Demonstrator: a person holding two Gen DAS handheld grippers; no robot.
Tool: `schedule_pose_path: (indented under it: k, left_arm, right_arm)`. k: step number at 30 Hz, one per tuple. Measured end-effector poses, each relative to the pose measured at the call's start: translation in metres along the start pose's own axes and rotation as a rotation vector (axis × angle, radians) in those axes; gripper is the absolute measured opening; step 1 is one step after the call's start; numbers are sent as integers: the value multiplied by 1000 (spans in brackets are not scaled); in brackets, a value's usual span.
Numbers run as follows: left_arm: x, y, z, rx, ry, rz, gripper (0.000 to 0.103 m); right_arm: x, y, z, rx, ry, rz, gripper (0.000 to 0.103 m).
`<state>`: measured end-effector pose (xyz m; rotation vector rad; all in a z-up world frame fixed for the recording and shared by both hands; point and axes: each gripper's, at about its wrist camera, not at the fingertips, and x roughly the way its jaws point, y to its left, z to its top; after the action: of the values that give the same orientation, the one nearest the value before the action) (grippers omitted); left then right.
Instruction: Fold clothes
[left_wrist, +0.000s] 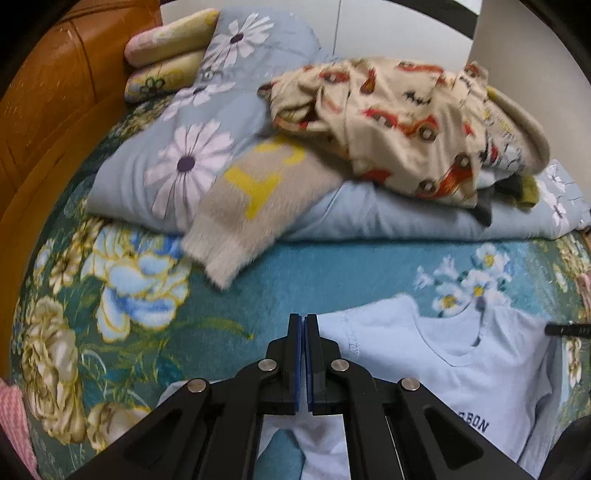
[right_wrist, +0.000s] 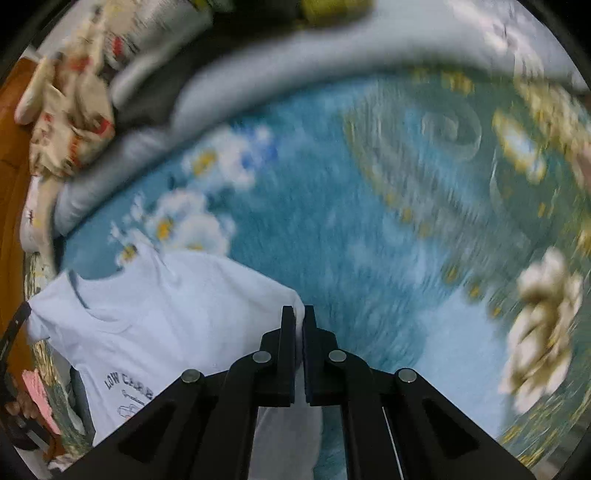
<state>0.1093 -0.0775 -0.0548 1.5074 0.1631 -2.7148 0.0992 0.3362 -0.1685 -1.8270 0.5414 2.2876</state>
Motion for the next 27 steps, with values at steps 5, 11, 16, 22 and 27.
schedule_pose_path:
  k: [5, 11, 16, 22, 27]
  left_arm:
    - [-4, -12, 36, 45, -70, 13, 2]
    - [44, -24, 71, 50, -3, 46, 2]
    - [72, -23, 78, 28, 93, 47, 6]
    - [39, 8, 55, -100, 117, -36, 14]
    - [2, 37, -11, -196, 130, -55, 31]
  right_arm:
    - [-71, 9, 45, -81, -216, -80, 2]
    - [-77, 13, 87, -82, -232, -144, 3]
    - [-68, 8, 85, -27, -230, -150, 9]
    - [-73, 0, 60, -20, -199, -78, 36]
    - [-36, -2, 12, -15, -5, 20, 44]
